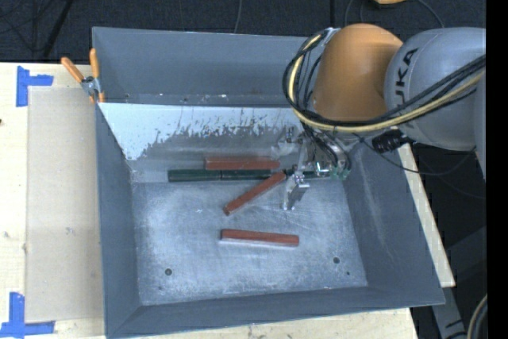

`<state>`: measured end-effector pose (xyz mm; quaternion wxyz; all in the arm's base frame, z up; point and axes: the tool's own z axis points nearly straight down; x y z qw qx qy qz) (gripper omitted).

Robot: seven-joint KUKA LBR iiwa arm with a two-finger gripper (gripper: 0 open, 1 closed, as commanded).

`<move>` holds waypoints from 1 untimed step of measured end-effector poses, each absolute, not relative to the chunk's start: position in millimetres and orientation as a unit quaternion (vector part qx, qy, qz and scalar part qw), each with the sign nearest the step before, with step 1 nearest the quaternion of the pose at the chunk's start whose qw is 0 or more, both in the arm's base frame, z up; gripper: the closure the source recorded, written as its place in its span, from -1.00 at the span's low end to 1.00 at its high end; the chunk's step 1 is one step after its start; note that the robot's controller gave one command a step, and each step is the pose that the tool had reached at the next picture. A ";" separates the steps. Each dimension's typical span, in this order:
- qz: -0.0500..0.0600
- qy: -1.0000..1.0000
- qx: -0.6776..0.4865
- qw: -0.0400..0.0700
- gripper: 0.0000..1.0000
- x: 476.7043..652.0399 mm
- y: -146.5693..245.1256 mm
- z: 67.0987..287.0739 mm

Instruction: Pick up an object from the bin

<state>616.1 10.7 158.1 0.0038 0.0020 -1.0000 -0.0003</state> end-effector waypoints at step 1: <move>0.000 -1.000 0.002 0.000 -1.00 617.9 10.6 162.2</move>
Offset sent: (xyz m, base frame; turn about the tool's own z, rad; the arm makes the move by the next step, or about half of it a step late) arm 0.0039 0.0335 -0.0881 -0.1608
